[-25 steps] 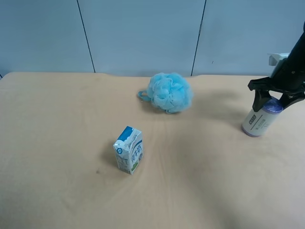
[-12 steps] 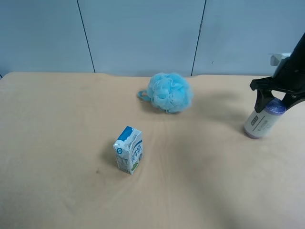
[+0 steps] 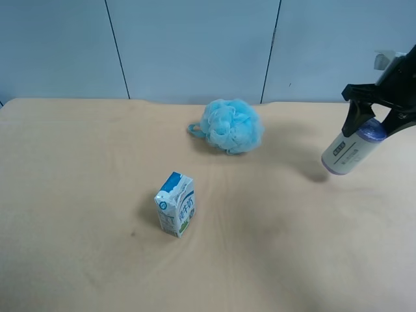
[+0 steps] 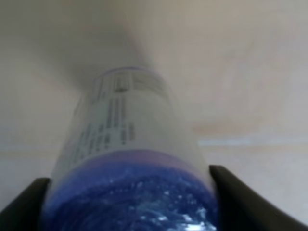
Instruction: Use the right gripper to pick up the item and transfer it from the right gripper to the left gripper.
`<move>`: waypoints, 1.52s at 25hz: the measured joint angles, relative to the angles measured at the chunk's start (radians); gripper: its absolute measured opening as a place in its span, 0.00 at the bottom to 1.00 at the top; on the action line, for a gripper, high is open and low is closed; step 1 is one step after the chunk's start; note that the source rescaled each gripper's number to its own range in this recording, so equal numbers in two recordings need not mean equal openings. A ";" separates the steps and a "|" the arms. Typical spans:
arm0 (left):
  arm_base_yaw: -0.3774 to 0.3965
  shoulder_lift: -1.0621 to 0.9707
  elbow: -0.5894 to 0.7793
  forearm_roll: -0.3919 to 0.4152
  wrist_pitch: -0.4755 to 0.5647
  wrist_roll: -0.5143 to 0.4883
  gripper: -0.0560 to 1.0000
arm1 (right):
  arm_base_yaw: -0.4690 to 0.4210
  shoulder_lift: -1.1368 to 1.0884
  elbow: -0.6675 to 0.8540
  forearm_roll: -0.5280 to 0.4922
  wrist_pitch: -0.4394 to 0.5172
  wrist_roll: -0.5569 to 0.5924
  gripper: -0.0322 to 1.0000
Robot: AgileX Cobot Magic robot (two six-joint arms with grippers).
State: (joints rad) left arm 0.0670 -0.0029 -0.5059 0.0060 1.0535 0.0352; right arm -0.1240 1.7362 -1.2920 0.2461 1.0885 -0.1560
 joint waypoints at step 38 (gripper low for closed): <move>0.000 0.000 0.000 0.000 0.000 0.000 1.00 | 0.233 0.200 0.000 0.913 0.106 -0.498 0.03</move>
State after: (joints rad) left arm 0.0670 -0.0029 -0.5059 0.0060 1.0535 0.0352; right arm 0.1087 1.9362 -1.2920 1.1587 1.1944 -0.6538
